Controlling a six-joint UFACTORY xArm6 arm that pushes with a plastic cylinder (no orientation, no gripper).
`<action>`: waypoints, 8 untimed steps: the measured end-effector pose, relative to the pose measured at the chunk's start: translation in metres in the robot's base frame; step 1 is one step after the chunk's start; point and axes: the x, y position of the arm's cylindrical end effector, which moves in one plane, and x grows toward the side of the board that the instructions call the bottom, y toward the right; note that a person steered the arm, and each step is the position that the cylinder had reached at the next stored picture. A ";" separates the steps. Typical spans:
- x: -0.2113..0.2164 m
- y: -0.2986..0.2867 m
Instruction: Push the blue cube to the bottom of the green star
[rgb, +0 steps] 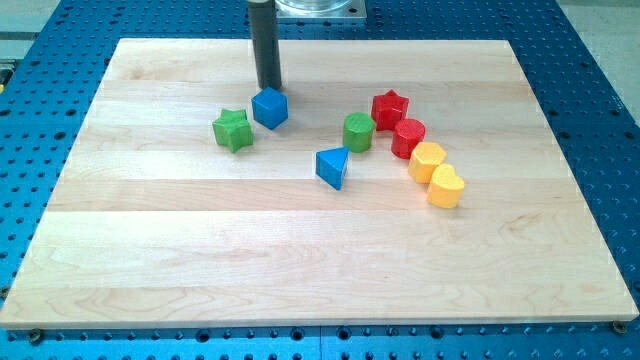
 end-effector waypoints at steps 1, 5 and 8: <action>0.004 0.005; 0.174 -0.004; 0.171 -0.025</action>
